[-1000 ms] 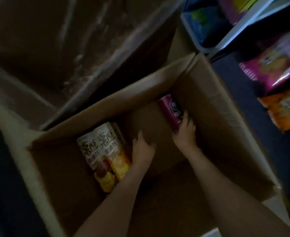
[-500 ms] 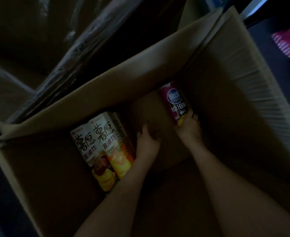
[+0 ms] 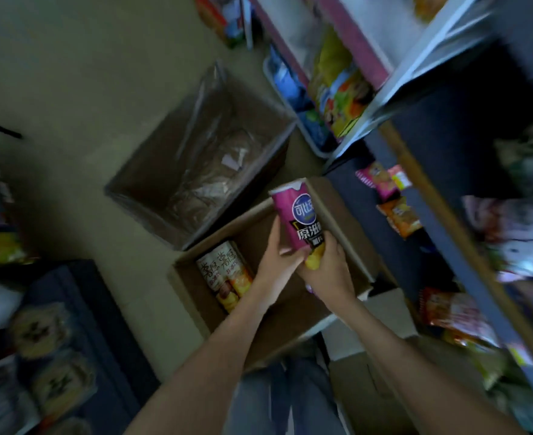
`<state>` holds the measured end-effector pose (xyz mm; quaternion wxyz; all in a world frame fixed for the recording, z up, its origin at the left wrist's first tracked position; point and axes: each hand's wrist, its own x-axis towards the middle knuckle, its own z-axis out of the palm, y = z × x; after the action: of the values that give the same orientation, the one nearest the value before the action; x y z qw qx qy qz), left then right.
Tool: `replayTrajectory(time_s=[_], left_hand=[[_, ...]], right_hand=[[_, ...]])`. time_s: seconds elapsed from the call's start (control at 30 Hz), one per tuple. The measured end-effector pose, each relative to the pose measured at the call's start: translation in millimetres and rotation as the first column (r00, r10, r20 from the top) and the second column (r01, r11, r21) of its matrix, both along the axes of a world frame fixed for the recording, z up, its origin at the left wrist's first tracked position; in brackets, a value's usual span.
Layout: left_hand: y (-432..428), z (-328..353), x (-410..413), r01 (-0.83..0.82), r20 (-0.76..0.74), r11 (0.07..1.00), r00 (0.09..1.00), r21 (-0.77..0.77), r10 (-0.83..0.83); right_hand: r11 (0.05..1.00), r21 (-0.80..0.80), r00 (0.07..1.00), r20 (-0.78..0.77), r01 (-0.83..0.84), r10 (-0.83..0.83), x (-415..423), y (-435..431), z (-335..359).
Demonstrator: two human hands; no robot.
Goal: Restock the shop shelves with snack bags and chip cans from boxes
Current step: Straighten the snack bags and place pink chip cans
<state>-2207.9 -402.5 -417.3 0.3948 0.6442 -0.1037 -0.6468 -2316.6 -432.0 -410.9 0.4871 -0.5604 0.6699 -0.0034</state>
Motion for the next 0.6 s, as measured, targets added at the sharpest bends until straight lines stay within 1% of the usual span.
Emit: replayTrajectory(time_s=[0.1, 0.23, 0.3, 0.4, 0.53, 0.6], left_hand=[[-4.6, 83.5, -1.2, 0.031, 0.022, 0.992, 0.999, -0.118, -0.029], [-6.4, 180.4, -9.3, 0.113, 0.13, 0.961, 0.988, -0.251, -0.082], [-6.6, 224.8, -13.7, 0.167, 0.161, 0.922, 0.98, -0.349, -0.117], [-3.2, 288.1, -23.9, 0.28, 0.18, 0.849, 0.958, -0.447, -0.221], [5.3, 376.9, -57.6, 0.419, 0.246, 0.731, 0.908, -0.538, -0.339], [10.3, 419.9, -83.9, 0.463, 0.267, 0.663, 0.885, -0.589, -0.381]], right_hand=[[0.993, -0.111, 0.997, 0.061, 0.047, -0.04, -4.0, 2.6, 88.5], [0.967, -0.244, 0.994, 0.104, 0.066, -0.042, -13.9, 12.0, 187.8], [0.948, -0.309, 0.989, 0.146, 0.076, -0.032, -25.0, 16.5, 232.5], [0.917, -0.389, 0.976, 0.218, 0.093, -0.006, -53.3, 25.6, 298.4], [0.894, -0.423, 0.956, 0.291, 0.15, -0.023, -105.4, 42.0, 386.0], [0.854, -0.49, 0.957, 0.288, 0.174, -0.029, -134.1, 53.8, 430.5]])
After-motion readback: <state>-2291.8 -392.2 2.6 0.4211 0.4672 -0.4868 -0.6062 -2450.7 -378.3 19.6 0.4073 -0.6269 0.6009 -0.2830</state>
